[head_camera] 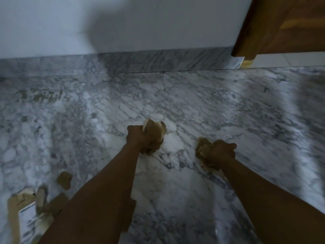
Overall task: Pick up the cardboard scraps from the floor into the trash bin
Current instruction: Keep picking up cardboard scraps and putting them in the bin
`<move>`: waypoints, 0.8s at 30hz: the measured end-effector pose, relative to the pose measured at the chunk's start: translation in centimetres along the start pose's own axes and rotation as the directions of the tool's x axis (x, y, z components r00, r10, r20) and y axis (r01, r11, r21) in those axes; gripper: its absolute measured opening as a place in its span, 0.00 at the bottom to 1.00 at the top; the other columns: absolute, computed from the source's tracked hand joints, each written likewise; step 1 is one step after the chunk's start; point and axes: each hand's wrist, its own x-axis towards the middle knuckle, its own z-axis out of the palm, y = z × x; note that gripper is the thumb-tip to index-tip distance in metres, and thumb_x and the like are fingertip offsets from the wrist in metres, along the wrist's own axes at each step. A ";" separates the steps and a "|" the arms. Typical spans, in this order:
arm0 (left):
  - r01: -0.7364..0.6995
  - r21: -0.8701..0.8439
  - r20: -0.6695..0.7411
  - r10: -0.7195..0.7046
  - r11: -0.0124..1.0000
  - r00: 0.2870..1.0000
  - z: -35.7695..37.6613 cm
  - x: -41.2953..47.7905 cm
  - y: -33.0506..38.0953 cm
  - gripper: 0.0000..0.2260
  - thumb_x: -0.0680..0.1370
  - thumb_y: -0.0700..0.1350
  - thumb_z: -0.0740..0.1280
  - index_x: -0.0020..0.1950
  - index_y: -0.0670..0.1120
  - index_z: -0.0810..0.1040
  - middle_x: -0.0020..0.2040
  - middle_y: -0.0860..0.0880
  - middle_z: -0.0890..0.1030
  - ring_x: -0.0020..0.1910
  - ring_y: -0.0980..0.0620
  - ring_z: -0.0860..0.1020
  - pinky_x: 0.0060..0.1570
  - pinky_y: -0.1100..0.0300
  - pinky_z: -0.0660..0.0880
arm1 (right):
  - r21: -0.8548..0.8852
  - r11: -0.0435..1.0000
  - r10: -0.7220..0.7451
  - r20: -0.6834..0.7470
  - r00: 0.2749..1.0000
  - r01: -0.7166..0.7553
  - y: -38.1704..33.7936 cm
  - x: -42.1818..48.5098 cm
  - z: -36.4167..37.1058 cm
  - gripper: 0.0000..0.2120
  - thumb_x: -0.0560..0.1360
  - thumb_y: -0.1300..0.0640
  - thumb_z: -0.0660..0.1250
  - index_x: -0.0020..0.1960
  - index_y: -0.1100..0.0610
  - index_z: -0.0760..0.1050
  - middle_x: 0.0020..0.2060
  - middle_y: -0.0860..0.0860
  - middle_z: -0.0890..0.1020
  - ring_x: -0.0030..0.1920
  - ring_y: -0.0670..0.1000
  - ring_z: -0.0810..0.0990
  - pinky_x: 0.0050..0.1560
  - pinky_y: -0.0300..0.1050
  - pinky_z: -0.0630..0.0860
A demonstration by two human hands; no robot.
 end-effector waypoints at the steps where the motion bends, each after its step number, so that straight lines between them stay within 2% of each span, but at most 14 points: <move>1: 0.018 0.037 0.018 -0.018 0.999 1.000 0.1 0.1 -0.1 0.30 0.65 0.70 0.65 0.52 0.48 0.82 0.47 0.45 0.83 0.51 0.45 0.81 0.46 0.58 0.76 | 0.010 1.000 -0.011 0.016 1.000 0.010 0.2 0.3 -0.1 0.26 0.75 0.43 0.70 0.64 0.61 0.74 0.69 0.64 0.68 0.61 0.63 0.74 0.50 0.45 0.68; 3: 0.045 0.091 0.027 -0.048 0.995 0.999 0.2 0.1 0.2 0.31 0.65 0.71 0.67 0.55 0.48 0.80 0.49 0.46 0.82 0.51 0.46 0.80 0.44 0.60 0.70 | 0.026 0.999 -0.027 0.008 1.000 0.027 0.4 0.5 -0.4 0.19 0.74 0.45 0.71 0.54 0.60 0.77 0.60 0.62 0.77 0.55 0.61 0.77 0.47 0.45 0.70; 4: 0.057 0.077 0.023 -0.059 0.995 0.998 0.4 0.0 0.2 0.30 0.64 0.70 0.69 0.54 0.49 0.79 0.48 0.48 0.82 0.50 0.46 0.81 0.45 0.60 0.72 | 0.035 0.999 -0.028 -0.008 1.000 0.028 0.4 0.4 -0.4 0.18 0.72 0.45 0.71 0.51 0.59 0.78 0.57 0.60 0.79 0.51 0.60 0.78 0.46 0.46 0.72; 7: 0.120 0.043 -0.008 -0.120 0.992 0.993 0.2 -1.1 0.7 0.31 0.59 0.67 0.73 0.56 0.51 0.78 0.49 0.50 0.81 0.50 0.46 0.81 0.53 0.53 0.76 | 0.028 0.997 -0.072 -0.071 0.995 0.074 0.0 -0.5 -0.3 0.19 0.68 0.42 0.67 0.51 0.55 0.78 0.51 0.58 0.80 0.49 0.61 0.80 0.49 0.47 0.79; 8: 0.095 0.033 -0.010 -0.095 0.995 0.995 0.3 -1.3 0.7 0.31 0.61 0.65 0.75 0.58 0.50 0.78 0.52 0.49 0.81 0.52 0.46 0.80 0.53 0.54 0.75 | -0.004 0.992 -0.126 -0.085 0.988 0.126 -0.1 -0.7 0.0 0.17 0.69 0.43 0.67 0.51 0.54 0.78 0.51 0.58 0.80 0.49 0.61 0.80 0.48 0.47 0.78; 10: 0.007 0.006 -0.012 -0.007 1.000 1.000 0.3 -2.1 0.7 0.31 0.64 0.59 0.78 0.62 0.47 0.77 0.57 0.48 0.82 0.55 0.47 0.80 0.49 0.60 0.73 | -0.079 0.973 -0.223 -0.086 0.971 0.216 0.1 -0.9 0.5 0.17 0.73 0.45 0.66 0.56 0.56 0.77 0.59 0.61 0.77 0.56 0.63 0.78 0.51 0.48 0.74; 12: -0.055 -0.043 -0.005 0.055 0.998 0.998 0.1 -3.6 1.1 0.34 0.61 0.57 0.80 0.63 0.46 0.77 0.57 0.47 0.82 0.56 0.48 0.80 0.49 0.61 0.74 | -0.146 0.954 -0.276 -0.084 0.958 0.262 0.4 -1.2 0.3 0.20 0.75 0.45 0.66 0.60 0.57 0.76 0.65 0.64 0.71 0.60 0.64 0.75 0.49 0.46 0.70; 13: -0.079 -0.076 0.007 0.079 0.994 0.997 -0.1 -4.6 1.2 0.35 0.59 0.58 0.80 0.62 0.45 0.78 0.56 0.46 0.82 0.55 0.48 0.80 0.49 0.61 0.74 | -0.161 0.943 -0.306 -0.077 0.949 0.291 0.7 -1.3 0.1 0.20 0.75 0.44 0.66 0.58 0.57 0.77 0.62 0.63 0.73 0.57 0.63 0.76 0.47 0.45 0.69; 15: -0.081 -0.160 0.000 0.082 0.984 0.997 -0.9 -6.7 1.2 0.37 0.55 0.62 0.75 0.59 0.45 0.79 0.54 0.47 0.83 0.54 0.49 0.80 0.50 0.61 0.75 | -0.187 0.904 -0.401 -0.058 0.914 0.385 0.9 -1.8 -0.5 0.21 0.71 0.39 0.65 0.47 0.57 0.79 0.49 0.58 0.80 0.47 0.59 0.79 0.41 0.46 0.70; 17: -0.041 -0.227 -0.020 0.037 0.973 0.999 -1.8 -8.3 0.2 0.38 0.52 0.65 0.74 0.59 0.49 0.79 0.53 0.49 0.83 0.52 0.51 0.81 0.51 0.57 0.78 | -0.211 0.861 -0.477 -0.027 0.878 0.462 0.9 -2.4 -0.8 0.20 0.66 0.37 0.60 0.40 0.54 0.75 0.39 0.53 0.79 0.40 0.55 0.77 0.38 0.45 0.68; 19: 0.025 -0.298 0.009 -0.024 0.954 1.000 -2.9 -9.6 -1.0 0.31 0.54 0.60 0.77 0.56 0.53 0.80 0.49 0.52 0.84 0.47 0.51 0.83 0.49 0.52 0.82 | -0.269 0.808 -0.541 0.011 0.841 0.524 0.6 -2.6 -0.8 0.15 0.69 0.39 0.62 0.41 0.51 0.72 0.38 0.51 0.77 0.40 0.55 0.77 0.39 0.46 0.70; 21: 0.108 -0.339 0.059 -0.094 0.934 0.994 -4.5 -11.3 -2.2 0.23 0.58 0.49 0.79 0.51 0.53 0.82 0.44 0.51 0.86 0.42 0.51 0.85 0.43 0.51 0.84 | -0.375 0.705 -0.621 0.083 0.779 0.602 0.0 -2.7 -0.5 0.10 0.75 0.46 0.66 0.45 0.52 0.71 0.41 0.52 0.79 0.41 0.55 0.77 0.41 0.47 0.74; 22: 0.119 -0.343 0.081 -0.097 0.932 0.992 -5.0 -12.0 -2.7 0.21 0.59 0.46 0.79 0.51 0.53 0.83 0.44 0.51 0.86 0.42 0.53 0.85 0.42 0.54 0.84 | -0.407 0.652 -0.655 0.123 0.746 0.639 0.0 -2.2 -0.4 0.09 0.76 0.49 0.67 0.47 0.52 0.70 0.42 0.53 0.79 0.41 0.54 0.77 0.41 0.48 0.74; 24: 0.098 -0.324 0.084 -0.075 0.941 0.994 -5.8 -13.4 -3.8 0.16 0.63 0.45 0.77 0.50 0.54 0.83 0.43 0.54 0.85 0.41 0.62 0.83 0.37 0.66 0.80 | -0.407 0.614 -0.676 0.170 0.717 0.676 -0.2 -1.6 -0.2 0.12 0.74 0.50 0.69 0.51 0.51 0.67 0.47 0.53 0.78 0.43 0.54 0.76 0.41 0.48 0.74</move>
